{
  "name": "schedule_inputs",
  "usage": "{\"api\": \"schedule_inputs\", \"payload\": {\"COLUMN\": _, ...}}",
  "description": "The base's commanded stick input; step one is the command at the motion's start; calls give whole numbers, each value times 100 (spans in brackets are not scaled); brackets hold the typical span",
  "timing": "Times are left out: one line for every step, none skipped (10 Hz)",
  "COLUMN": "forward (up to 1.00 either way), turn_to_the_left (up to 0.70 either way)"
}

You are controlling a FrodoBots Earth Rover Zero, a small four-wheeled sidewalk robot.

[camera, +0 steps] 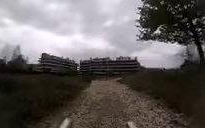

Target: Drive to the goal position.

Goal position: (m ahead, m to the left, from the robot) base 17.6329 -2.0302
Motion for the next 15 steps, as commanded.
{"api": "schedule_inputs", "payload": {"forward": 70, "turn_to_the_left": 0}}
{"api": "schedule_inputs", "payload": {"forward": 70, "turn_to_the_left": 0}}
{"api": "schedule_inputs", "payload": {"forward": 70, "turn_to_the_left": 0}}
{"api": "schedule_inputs", "payload": {"forward": 70, "turn_to_the_left": 0}}
{"api": "schedule_inputs", "payload": {"forward": 70, "turn_to_the_left": 0}}
{"api": "schedule_inputs", "payload": {"forward": 70, "turn_to_the_left": 0}}
{"api": "schedule_inputs", "payload": {"forward": 70, "turn_to_the_left": 0}}
{"api": "schedule_inputs", "payload": {"forward": 70, "turn_to_the_left": 0}}
{"api": "schedule_inputs", "payload": {"forward": 70, "turn_to_the_left": 0}}
{"api": "schedule_inputs", "payload": {"forward": 70, "turn_to_the_left": 0}}
{"api": "schedule_inputs", "payload": {"forward": 70, "turn_to_the_left": 0}}
{"api": "schedule_inputs", "payload": {"forward": 70, "turn_to_the_left": 0}}
{"api": "schedule_inputs", "payload": {"forward": 70, "turn_to_the_left": 0}}
{"api": "schedule_inputs", "payload": {"forward": 70, "turn_to_the_left": -10}}
{"api": "schedule_inputs", "payload": {"forward": 70, "turn_to_the_left": -35}}
